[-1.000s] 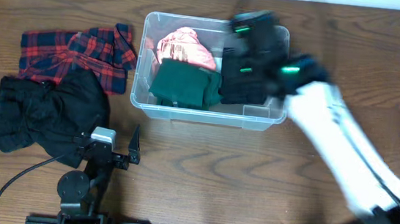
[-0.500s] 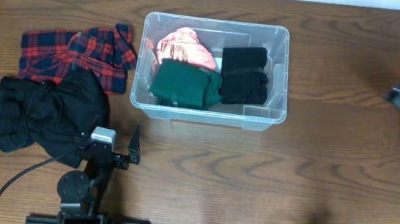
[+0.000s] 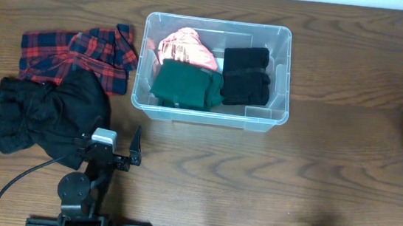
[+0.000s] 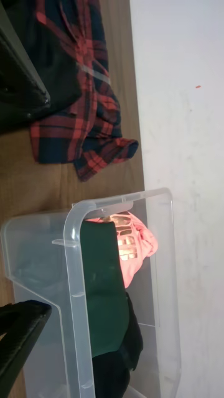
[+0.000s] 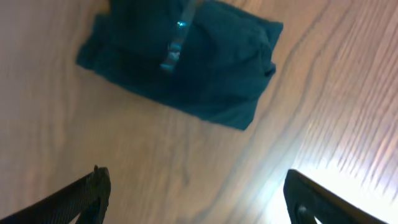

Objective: Pack container
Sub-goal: 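Release the green garment and withdraw the right gripper to the right, then grasp the dark navy folded item at far right with the right gripper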

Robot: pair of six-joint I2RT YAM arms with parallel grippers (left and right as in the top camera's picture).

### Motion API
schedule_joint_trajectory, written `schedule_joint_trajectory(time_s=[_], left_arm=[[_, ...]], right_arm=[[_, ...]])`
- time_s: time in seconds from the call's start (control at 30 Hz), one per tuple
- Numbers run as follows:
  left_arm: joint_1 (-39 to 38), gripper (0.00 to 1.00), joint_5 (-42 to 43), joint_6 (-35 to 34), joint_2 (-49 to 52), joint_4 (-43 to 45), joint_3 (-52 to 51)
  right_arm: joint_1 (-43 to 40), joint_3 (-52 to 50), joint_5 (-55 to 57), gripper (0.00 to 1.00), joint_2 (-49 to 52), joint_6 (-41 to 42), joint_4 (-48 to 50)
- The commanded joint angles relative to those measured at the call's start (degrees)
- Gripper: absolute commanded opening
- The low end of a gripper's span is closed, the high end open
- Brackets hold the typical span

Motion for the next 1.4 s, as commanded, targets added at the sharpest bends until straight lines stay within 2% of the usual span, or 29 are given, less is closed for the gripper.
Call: schedule_joint_trajectory(time_s=[0.0, 0.1, 0.2, 0.27, 0.37, 0.43, 0.73, 0.97, 1.37], left_arm=[[0.2, 0.98, 0.2, -0.5, 0.0, -1.8, -1.1], [0.2, 0.98, 0.2, -0.5, 0.0, -1.8, -1.1], [0.2, 0.98, 0.2, -0.5, 0.0, -1.8, -1.1], [0.2, 0.98, 0.2, -0.5, 0.0, -1.8, -1.1], [0.2, 0.98, 0.2, -0.5, 0.0, -1.8, -1.1], [0.2, 0.98, 0.2, -0.5, 0.0, -1.8, -1.1], [0.2, 0.98, 0.2, -0.5, 0.0, -1.8, -1.1], [0.2, 0.98, 0.2, -0.5, 0.0, -1.8, -1.1], [0.2, 0.98, 0.2, -0.5, 0.0, -1.8, -1.1]], right_arm=[[-2.1, -3.3, -2.1, 0.86, 1.6, -8.0, 4.5], [-3.1, -4.9, -4.3, 0.91, 4.0, -10.4, 10.0], [-3.2, -5.0, -7.9, 0.9, 7.4, -14.8, 14.5], [-3.2, -5.0, -8.1, 0.88, 9.6, -15.0, 16.7], [-3.3, -5.0, -8.0, 0.8, 12.7, -14.4, 18.6], [-3.6, -5.0, -7.8, 0.74, 14.0, -13.4, 19.4], [-8.7, -4.9, -4.0, 0.68, 14.7, -9.6, 19.1], [-13.1, -4.9, -0.1, 0.68, 14.7, -5.7, 16.9], [-13.2, -4.9, -3.5, 0.66, 17.8, -7.3, 24.5]])
